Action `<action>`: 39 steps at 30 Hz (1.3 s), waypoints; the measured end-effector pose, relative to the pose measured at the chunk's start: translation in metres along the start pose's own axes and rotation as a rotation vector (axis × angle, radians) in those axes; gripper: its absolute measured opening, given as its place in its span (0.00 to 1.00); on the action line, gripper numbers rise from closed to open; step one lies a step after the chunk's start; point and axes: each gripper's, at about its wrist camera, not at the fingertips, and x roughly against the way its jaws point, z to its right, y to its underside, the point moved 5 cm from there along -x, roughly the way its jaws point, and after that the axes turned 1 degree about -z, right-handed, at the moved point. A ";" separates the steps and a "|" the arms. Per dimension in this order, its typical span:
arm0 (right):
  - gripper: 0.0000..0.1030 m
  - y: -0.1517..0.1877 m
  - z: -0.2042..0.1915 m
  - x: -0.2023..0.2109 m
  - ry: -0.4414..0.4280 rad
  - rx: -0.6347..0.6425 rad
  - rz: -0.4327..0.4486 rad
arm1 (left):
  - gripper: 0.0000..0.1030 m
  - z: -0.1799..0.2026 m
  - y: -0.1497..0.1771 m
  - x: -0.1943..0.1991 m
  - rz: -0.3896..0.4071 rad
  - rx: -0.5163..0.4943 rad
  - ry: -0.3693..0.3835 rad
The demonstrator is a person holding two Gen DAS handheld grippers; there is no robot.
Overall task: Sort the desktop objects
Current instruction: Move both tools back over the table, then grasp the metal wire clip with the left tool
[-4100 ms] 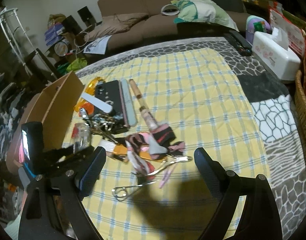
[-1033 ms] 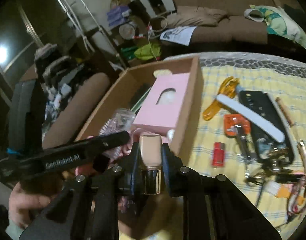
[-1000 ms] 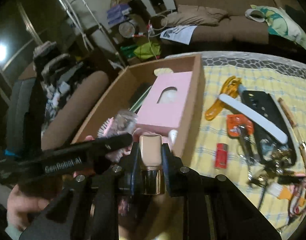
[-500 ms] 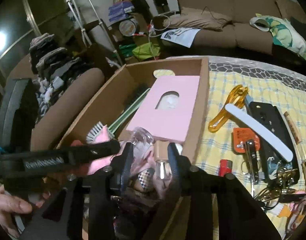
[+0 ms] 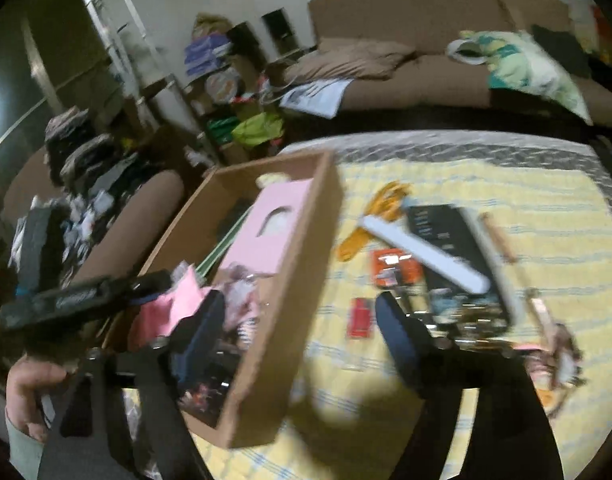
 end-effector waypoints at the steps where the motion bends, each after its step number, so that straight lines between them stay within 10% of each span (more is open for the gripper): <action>1: 0.83 0.000 0.008 0.009 0.017 -0.017 0.013 | 0.77 0.010 0.003 0.002 0.002 -0.026 0.002; 8: 0.94 0.016 0.060 0.050 0.155 -0.091 0.019 | 1.00 0.084 0.034 0.011 0.016 -0.235 -0.035; 39: 1.00 0.068 0.205 0.088 0.405 -0.163 -0.061 | 1.00 0.203 0.130 -0.050 -0.045 -0.489 -0.041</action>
